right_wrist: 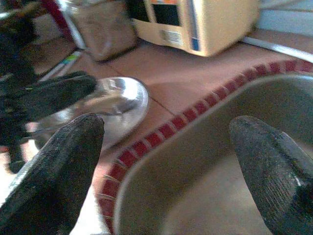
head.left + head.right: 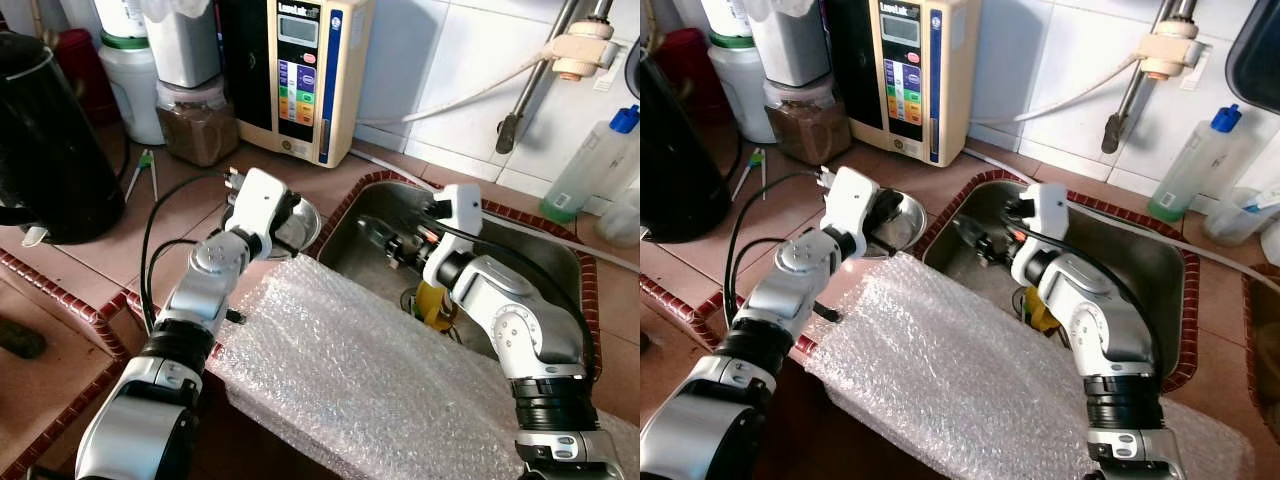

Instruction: Kitchen organization

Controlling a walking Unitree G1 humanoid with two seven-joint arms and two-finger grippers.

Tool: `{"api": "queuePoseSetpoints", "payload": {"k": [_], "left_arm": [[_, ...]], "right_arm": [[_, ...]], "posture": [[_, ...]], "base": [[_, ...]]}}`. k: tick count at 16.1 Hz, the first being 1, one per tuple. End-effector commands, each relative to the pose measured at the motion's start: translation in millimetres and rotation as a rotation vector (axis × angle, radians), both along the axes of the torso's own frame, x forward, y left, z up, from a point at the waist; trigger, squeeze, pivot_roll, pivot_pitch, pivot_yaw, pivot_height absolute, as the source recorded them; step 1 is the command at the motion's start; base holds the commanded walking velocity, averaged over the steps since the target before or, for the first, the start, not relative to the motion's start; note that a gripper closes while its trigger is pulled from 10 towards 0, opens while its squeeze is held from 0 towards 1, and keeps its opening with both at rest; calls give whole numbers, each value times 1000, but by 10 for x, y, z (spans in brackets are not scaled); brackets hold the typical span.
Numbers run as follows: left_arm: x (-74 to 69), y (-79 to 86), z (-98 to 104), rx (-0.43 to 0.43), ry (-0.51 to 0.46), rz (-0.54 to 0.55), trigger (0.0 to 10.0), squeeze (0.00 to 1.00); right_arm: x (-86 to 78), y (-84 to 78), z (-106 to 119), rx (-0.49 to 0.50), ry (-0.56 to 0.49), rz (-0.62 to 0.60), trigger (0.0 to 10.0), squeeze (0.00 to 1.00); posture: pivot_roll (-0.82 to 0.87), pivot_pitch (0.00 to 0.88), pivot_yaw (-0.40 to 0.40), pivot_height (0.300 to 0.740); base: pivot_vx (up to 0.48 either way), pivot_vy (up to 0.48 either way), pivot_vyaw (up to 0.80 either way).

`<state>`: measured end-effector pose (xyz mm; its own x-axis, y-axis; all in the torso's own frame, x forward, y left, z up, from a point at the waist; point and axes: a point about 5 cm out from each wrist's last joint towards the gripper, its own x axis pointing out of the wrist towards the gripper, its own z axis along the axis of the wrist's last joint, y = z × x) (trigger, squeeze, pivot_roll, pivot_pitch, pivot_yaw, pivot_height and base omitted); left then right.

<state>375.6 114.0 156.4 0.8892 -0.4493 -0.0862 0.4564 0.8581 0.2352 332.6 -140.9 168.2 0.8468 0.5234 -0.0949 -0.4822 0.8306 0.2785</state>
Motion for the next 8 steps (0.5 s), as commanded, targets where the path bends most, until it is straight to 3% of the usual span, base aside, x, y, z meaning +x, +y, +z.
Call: {"api": "queuePoseSetpoints", "payload": {"k": [1,2,3,6,8], "left_arm": [[11,17,55,31,-30,2,0,0],[35,70,75,57,-45,32,4902,0],[67,152,131,22,-55,67,10000,1000],[119,276,221,10,-72,105,10000,1000],[149,341,243,-31,-20,92,10000,1000]], "right_arm": [[14,-52,8,-15,-7,-28,10000,0],[20,-54,-2,-14,-4,-38,10000,0],[25,-49,-9,-11,-3,-44,10000,0],[39,-38,-9,-9,-7,-50,10000,0],[18,-18,-9,-11,-10,-32,10000,0]], "posture": [[-48,0,-30,740],[-48,0,-30,740],[-47,0,-28,740],[-46,0,-25,740],[-49,0,-25,740]], "base": [[0,0,0],[0,0,0],[0,0,0],[0,0,0],[0,0,0]]}}
